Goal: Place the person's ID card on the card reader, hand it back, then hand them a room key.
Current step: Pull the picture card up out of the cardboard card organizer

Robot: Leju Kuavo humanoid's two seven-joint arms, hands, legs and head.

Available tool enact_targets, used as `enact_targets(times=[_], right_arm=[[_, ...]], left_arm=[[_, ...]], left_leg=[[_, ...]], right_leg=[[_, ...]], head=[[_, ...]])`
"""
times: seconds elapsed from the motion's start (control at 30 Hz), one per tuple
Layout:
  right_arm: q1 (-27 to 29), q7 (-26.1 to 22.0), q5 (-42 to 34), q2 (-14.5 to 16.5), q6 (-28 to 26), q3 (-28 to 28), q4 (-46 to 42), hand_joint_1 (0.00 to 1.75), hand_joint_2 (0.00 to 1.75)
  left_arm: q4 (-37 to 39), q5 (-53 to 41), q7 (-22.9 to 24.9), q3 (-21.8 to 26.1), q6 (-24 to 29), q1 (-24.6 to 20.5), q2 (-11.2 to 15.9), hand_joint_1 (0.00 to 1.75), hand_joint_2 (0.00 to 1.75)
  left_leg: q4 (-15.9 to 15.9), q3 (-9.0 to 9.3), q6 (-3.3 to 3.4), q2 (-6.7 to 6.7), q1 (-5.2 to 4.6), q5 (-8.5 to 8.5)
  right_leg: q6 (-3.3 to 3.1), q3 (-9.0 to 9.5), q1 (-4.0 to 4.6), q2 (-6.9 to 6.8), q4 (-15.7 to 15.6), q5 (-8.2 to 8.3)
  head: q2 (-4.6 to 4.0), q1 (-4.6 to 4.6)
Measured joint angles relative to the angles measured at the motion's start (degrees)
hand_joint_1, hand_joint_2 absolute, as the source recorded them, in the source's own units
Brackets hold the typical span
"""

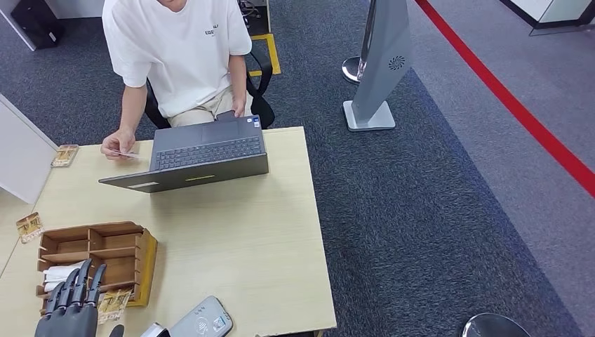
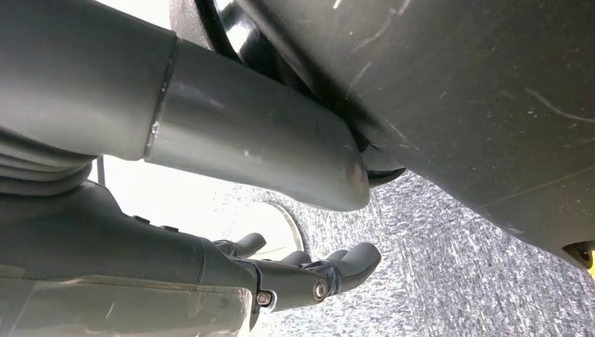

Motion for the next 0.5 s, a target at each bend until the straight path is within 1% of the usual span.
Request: enact_targets(times=[0.27,0.5], right_arm=[[-0.06,-0.11,0.1,-0.04,0.17,0.74,0.0,0.0,1.75],[-0.17,-0.34,0.54,-0.17,0.31,1.72,-0.02,0.0,1.75]], left_arm=[[2.1,-1.55,-4.57,5.04,-2.72,-1.3,-4.11,0.0,1.75],[4.33,-2.34,-5.81,8.26,-3.54,-2.65,-6.13,0.0,1.75]], left_leg=[[0.0,0.0,0.0,0.0,0.0,0.0],[0.0,0.0,0.0,0.0,0.0,0.0]], right_leg=[[0.0,0.01,0.0,0.01,0.0,0.0],[0.0,0.0,0.0,0.01,0.0,0.0]], head=[[0.0,-0.01],[0.0,-0.01]])
